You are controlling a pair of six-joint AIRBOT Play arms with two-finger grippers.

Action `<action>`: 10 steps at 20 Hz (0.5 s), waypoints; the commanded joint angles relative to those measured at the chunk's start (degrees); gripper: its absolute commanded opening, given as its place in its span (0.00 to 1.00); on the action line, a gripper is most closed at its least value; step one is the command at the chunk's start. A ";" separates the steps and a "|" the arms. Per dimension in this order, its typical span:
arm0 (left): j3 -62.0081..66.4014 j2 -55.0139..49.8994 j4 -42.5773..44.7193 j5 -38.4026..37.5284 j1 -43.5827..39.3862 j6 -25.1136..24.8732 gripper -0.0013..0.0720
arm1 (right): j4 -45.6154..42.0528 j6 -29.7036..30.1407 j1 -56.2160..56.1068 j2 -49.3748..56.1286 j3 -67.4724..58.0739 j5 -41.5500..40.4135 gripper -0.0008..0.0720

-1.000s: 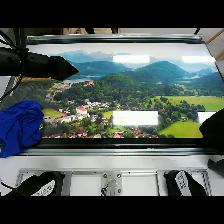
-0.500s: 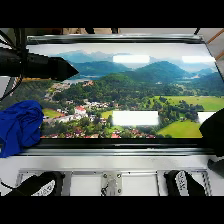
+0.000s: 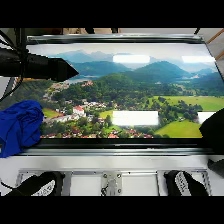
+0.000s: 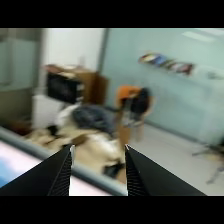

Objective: Fold the clothes and pants, and hang the long-sleeved shirts on hangers.

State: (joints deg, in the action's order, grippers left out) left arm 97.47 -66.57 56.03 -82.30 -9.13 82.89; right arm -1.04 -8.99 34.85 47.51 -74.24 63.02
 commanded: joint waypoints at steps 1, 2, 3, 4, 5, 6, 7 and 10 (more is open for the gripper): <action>-0.02 0.02 0.00 -0.04 -0.07 0.00 0.05 | -16.65 -13.70 -18.08 4.48 0.90 10.99 0.49; -0.11 0.02 0.00 -0.02 -0.07 -0.02 0.05 | -19.82 -14.75 -25.51 5.79 1.68 9.46 0.49; -0.57 0.09 -0.04 0.15 -0.07 0.00 0.05 | -21.55 -15.06 -32.50 7.15 2.60 7.32 0.49; -1.53 0.09 -0.11 0.22 -0.07 0.00 0.05 | -22.21 -15.06 -38.25 8.52 3.41 5.14 0.49; -2.78 0.09 -0.13 0.22 -0.07 0.00 0.05 | -22.25 -15.06 -43.32 10.01 4.04 3.13 0.49; -4.35 0.09 -0.20 0.20 -0.07 0.02 0.05 | -22.34 -15.06 -47.87 11.72 4.33 2.05 0.49; -5.90 0.09 -0.24 0.22 -0.07 0.02 0.05 | -22.32 -15.06 -51.58 13.40 4.33 1.66 0.49; -10.23 0.09 -0.31 0.20 -0.07 0.04 0.05 | -22.32 -15.06 -57.94 17.18 4.33 1.68 0.49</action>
State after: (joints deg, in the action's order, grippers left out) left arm 90.72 -66.52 55.94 -82.08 -9.17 82.91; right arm -21.58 -23.07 -14.59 61.01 -70.28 65.67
